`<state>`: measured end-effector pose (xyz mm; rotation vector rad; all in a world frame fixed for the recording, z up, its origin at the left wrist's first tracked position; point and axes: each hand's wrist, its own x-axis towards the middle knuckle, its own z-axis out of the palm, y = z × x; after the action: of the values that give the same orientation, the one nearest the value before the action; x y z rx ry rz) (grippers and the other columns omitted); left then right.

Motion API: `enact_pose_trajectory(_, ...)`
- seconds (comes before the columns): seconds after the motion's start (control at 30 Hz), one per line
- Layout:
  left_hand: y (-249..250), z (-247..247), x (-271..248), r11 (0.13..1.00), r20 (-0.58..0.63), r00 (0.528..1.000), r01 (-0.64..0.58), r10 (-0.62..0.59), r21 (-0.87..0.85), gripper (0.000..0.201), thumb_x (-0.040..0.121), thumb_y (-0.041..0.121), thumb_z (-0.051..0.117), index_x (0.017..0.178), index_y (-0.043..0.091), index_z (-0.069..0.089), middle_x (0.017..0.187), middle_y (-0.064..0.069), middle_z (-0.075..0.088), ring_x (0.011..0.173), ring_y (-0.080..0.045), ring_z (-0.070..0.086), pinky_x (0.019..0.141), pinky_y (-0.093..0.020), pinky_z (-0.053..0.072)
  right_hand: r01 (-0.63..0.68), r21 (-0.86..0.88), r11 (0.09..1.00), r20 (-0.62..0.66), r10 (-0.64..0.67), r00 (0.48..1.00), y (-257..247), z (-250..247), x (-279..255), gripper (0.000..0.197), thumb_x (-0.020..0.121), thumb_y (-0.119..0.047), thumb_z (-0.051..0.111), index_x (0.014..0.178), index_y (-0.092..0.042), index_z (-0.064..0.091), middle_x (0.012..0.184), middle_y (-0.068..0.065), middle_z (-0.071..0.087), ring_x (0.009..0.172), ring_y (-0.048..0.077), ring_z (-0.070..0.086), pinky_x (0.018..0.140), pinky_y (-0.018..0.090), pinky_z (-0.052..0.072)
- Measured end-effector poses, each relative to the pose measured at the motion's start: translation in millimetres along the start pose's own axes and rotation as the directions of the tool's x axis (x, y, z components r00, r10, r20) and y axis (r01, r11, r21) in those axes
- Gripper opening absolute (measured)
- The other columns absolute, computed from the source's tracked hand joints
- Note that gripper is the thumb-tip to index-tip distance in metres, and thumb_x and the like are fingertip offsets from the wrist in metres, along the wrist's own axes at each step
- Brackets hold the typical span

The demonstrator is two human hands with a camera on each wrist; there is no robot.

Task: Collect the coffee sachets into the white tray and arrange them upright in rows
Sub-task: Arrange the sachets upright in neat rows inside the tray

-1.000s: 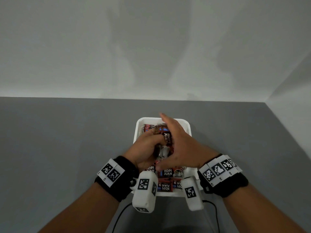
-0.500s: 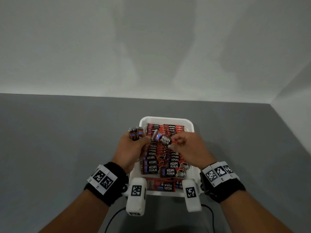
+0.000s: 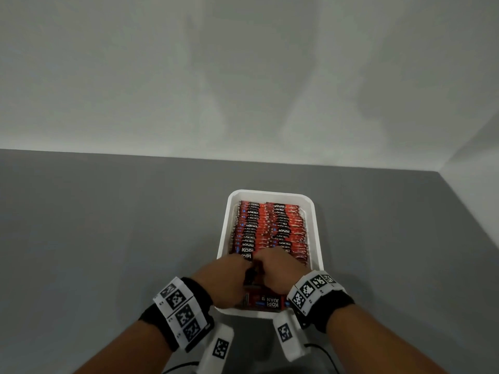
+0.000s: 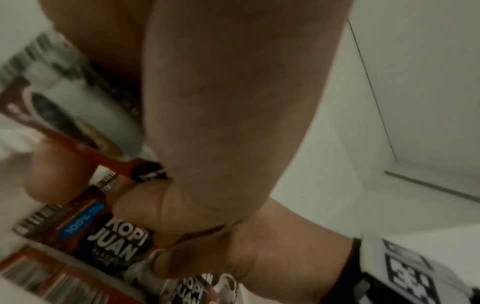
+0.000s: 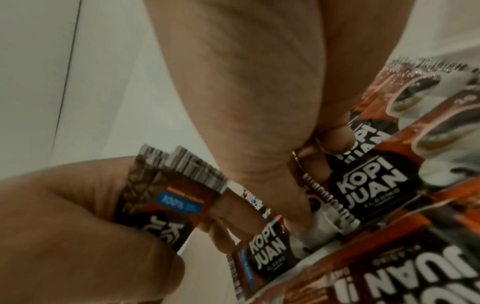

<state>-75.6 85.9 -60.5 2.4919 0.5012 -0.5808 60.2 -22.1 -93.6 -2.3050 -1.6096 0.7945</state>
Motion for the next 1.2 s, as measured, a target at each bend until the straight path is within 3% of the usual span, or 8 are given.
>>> enact_pose_trajectory(0.13, 12.3, 7.8, 3.2, 0.964, 0.074, 0.997, -0.032, 0.013, 0.263, 0.036, 0.091, 0.028, 0.060, 0.127, 0.022, 0.060, 0.126, -0.003, 0.058, 0.115, -0.026, 0.060, 0.095, -0.046, 0.055, -0.029, 0.030, 0.999, -0.066, 0.031, 0.997, 7.3, -3.9, -9.9, 0.016, 0.088, -0.007, 0.066, 0.100, -0.017, 0.071, 0.104, 0.000, 0.069, 0.094, 0.017, 0.064, 0.089, 0.030, 0.053)
enact_pose_trajectory(0.27, 21.2, 14.6, 4.1, 0.929, 0.112, 0.993, -0.019, -0.024, 0.369, 0.035, 0.094, 0.027, 0.057, 0.127, 0.019, 0.059, 0.130, -0.005, 0.055, 0.117, -0.029, 0.059, 0.095, -0.046, 0.055, -0.098, 0.066, 0.993, -0.100, 0.104, 0.990, 23.5, -9.7, -38.2, 0.010, 0.093, -0.019, 0.062, 0.092, -0.018, 0.072, 0.095, -0.004, 0.070, 0.086, 0.011, 0.065, 0.081, 0.031, 0.057)
enact_pose_trajectory(0.4, 23.7, 19.4, 3.1, 0.924, 0.104, 0.994, -0.007, -0.035, 0.383, 0.040, 0.093, 0.029, 0.060, 0.133, 0.021, 0.056, 0.133, -0.005, 0.054, 0.120, -0.028, 0.058, 0.097, -0.046, 0.054, -0.102, -0.011, 0.995, 0.065, 0.102, 0.993, 28.4, -0.8, -60.5, 0.024, 0.097, -0.033, 0.053, 0.100, -0.020, 0.073, 0.100, -0.002, 0.070, 0.088, 0.017, 0.066, 0.081, 0.039, 0.059)
enact_pose_trajectory(0.5, 21.2, 21.7, 1.8, 0.924, 0.078, 0.997, -0.008, -0.023, 0.382, 0.051, 0.093, 0.031, 0.062, 0.141, 0.023, 0.046, 0.140, -0.005, 0.049, 0.127, -0.029, 0.052, 0.101, -0.047, 0.051, -0.079, -0.110, 0.991, 0.102, 0.091, 0.991, 29.9, 8.1, -59.8, 0.038, 0.096, -0.049, 0.046, 0.114, -0.023, 0.068, 0.111, 0.000, 0.063, 0.103, 0.019, 0.059, 0.090, 0.042, 0.054)
enact_pose_trajectory(0.6, 20.1, 22.4, 2.2, 0.917, 0.078, 0.997, -0.004, -0.029, 0.398, 0.059, 0.093, 0.032, 0.061, 0.147, 0.026, 0.038, 0.143, -0.006, 0.043, 0.131, -0.031, 0.046, 0.102, -0.050, 0.050, -0.071, -0.184, 0.980, 0.092, 0.089, 0.992, 32.9, 14.4, -58.3, 0.048, 0.097, -0.055, 0.043, 0.126, -0.022, 0.063, 0.124, 0.001, 0.055, 0.118, 0.022, 0.047, 0.100, 0.042, 0.046)
enact_pose_trajectory(0.7, 19.5, 23.4, 2.8, 0.912, 0.079, 0.996, -0.003, -0.032, 0.409, 0.061, 0.094, 0.033, 0.060, 0.149, 0.030, 0.036, 0.144, -0.007, 0.039, 0.132, -0.032, 0.045, 0.101, -0.050, 0.050, -0.098, -0.190, 0.977, 0.063, 0.111, 0.992, 30.9, 16.5, -56.9, 0.049, 0.098, -0.054, 0.043, 0.130, -0.021, 0.062, 0.129, 0.002, 0.049, 0.122, 0.023, 0.041, 0.105, 0.042, 0.042)
enact_pose_trajectory(0.87, 19.8, 24.6, 4.2, 0.918, 0.066, 0.997, 0.016, -0.046, 0.396, 0.062, 0.094, 0.034, 0.059, 0.151, 0.030, 0.035, 0.145, -0.007, 0.037, 0.130, -0.032, 0.047, 0.101, -0.047, 0.050, -0.125, -0.133, 0.983, 0.010, 0.127, 0.992, 28.3, 16.3, -54.8, 0.047, 0.099, -0.055, 0.046, 0.127, -0.021, 0.061, 0.124, 0.001, 0.054, 0.119, 0.022, 0.051, 0.101, 0.039, 0.046)
enact_pose_trajectory(1.2, 17.7, 25.8, 7.3, 0.943, 0.028, 0.998, 0.042, -0.054, 0.331, 0.054, 0.092, 0.035, 0.063, 0.141, 0.027, 0.044, 0.136, -0.006, 0.049, 0.118, -0.030, 0.059, 0.098, -0.046, 0.054, -0.109, -0.141, 0.984, -0.057, 0.102, 0.993, 31.7, 19.6, -54.9, 0.045, 0.096, -0.055, 0.050, 0.124, -0.022, 0.063, 0.121, 0.000, 0.055, 0.114, 0.019, 0.052, 0.099, 0.037, 0.047)
